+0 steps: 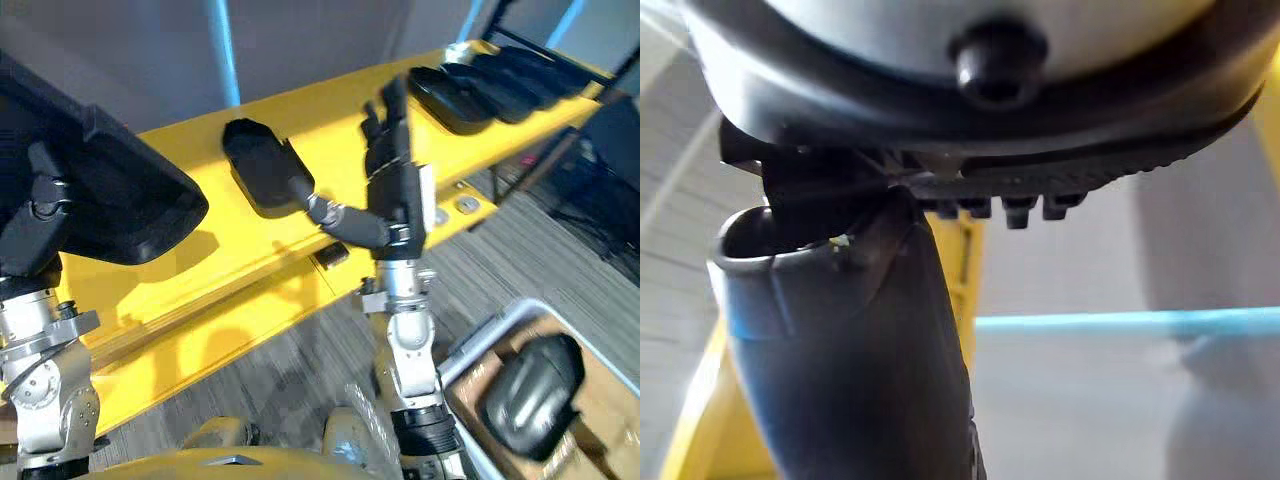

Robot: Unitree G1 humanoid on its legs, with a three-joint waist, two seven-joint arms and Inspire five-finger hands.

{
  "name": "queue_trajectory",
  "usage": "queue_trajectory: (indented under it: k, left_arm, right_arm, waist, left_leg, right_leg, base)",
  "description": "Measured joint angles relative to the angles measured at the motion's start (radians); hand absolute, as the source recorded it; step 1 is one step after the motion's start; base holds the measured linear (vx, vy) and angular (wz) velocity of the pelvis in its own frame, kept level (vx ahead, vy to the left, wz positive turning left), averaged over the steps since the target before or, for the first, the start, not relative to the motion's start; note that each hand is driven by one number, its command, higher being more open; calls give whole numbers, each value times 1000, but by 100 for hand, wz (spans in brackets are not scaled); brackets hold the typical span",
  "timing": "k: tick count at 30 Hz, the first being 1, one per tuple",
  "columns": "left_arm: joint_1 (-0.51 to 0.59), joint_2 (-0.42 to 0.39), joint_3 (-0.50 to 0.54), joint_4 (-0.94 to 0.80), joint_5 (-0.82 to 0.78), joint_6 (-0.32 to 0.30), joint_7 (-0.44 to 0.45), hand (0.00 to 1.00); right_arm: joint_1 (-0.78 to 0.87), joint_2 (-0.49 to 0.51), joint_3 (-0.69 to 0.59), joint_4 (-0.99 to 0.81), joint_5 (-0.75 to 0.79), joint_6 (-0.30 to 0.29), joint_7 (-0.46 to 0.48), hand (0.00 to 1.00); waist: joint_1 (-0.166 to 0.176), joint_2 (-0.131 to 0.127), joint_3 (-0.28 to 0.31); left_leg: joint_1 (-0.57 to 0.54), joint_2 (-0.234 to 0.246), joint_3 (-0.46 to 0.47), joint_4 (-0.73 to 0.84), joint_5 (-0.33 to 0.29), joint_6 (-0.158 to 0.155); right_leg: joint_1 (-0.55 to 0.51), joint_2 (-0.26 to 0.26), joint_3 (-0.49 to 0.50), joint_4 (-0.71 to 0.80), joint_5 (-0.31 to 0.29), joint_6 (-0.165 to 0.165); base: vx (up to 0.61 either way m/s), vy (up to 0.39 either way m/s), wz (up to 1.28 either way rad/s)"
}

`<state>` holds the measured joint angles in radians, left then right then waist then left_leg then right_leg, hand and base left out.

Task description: Walk over and take three plastic housings, then place them on the shelf

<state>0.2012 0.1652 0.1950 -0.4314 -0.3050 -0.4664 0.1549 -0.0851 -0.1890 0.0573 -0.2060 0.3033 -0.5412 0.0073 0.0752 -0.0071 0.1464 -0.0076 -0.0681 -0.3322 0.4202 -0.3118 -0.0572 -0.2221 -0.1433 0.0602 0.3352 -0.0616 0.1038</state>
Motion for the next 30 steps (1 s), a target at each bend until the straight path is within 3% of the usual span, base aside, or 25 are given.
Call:
queue_trajectory:
  k: [1,3,5,8,13,18,21,23,24,25,26,28,30]
  left_arm:
    - [15,-22,0,6,-6,5,-6,0]
    - [45,-53,-17,6,-36,15,-31,0]
    - [35,-60,-23,7,-55,17,-86,0]
    - [0,-76,-39,6,-65,17,-152,0]
    - [-19,-77,-55,4,-64,20,-155,0]
    - [6,-83,-66,3,-18,69,-120,0]
    - [6,-97,-101,6,-15,81,-119,0]
    - [8,-100,-104,6,5,81,-129,0]
    - [12,-99,-104,5,24,81,-138,0]
    - [20,-95,-103,5,49,81,-140,0]
    - [33,-90,-103,5,75,81,-135,0]
    - [63,-71,-102,6,147,80,-130,0]
    - [62,-38,-99,8,177,81,-153,0]
  right_arm:
    - [-25,-17,-10,-10,-1,-6,-13,100]
    - [-64,-53,-20,-14,0,-6,-31,100]
    - [-79,-82,-49,-32,-1,-4,-42,100]
    - [-69,-81,-101,-35,0,17,-49,100]
    - [-45,-51,-106,-36,62,42,30,100]
    - [26,15,-84,-49,128,76,90,100]
    - [85,48,-87,-43,135,119,90,100]
    - [87,47,-84,-23,135,122,92,100]
    - [87,47,-83,-14,135,122,92,100]
    - [82,46,-76,-11,135,121,91,100]
    - [77,44,-70,-6,135,119,90,100]
    - [69,32,-46,-4,133,113,73,100]
    - [73,31,-50,-2,132,112,33,100]
  waist:
    - [4,8,-19]
    - [3,57,-49]
    - [-1,76,-62]
    - [-22,79,-63]
    - [-20,79,-64]
    - [-29,77,-65]
    - [-49,69,-61]
    - [-36,69,-55]
    - [-29,58,-46]
    - [-28,64,-43]
    - [-31,65,-44]
    - [-41,79,-53]
    - [-62,98,-60]
  left_leg:
    - [9,21,-5,20,-29,-43]
    - [9,98,32,5,-20,-56]
    - [-1,146,116,-45,18,-59]
    - [11,179,284,-137,84,-40]
    - [33,175,298,-220,112,-33]
    - [16,146,274,-254,159,-26]
    - [-19,111,342,-262,252,-26]
    - [-30,95,339,-265,288,-28]
    - [-50,90,338,-226,282,-22]
    - [-62,121,368,-163,249,9]
    - [-59,137,378,-143,243,8]
    - [-31,174,396,-139,229,-14]
    - [19,183,426,-243,178,-63]
  right_leg:
    - [14,-3,-46,2,23,14]
    - [70,38,-121,-54,23,-10]
    - [106,48,-194,-104,24,-29]
    - [171,40,-287,-177,34,-45]
    - [208,36,-326,-241,57,-41]
    - [243,11,-381,-308,90,-31]
    - [261,-41,-471,-299,85,-36]
    - [261,-64,-484,-288,83,-39]
    - [261,-82,-493,-283,81,-41]
    - [260,-92,-493,-266,73,-35]
    - [255,-101,-483,-254,67,-25]
    - [240,-119,-454,-241,67,9]
    - [202,-141,-396,-240,101,60]
  base:
    - [410,-439,80]
    - [324,-355,71]
    - [187,-256,96]
    - [94,-143,92]
    - [0,0,29]
    - [-57,34,37]
    - [-80,24,88]
    - [-122,35,43]
    - [-166,68,14]
    - [-168,93,3]
    - [-155,139,-18]
    - [-119,209,-27]
    - [-51,421,-45]
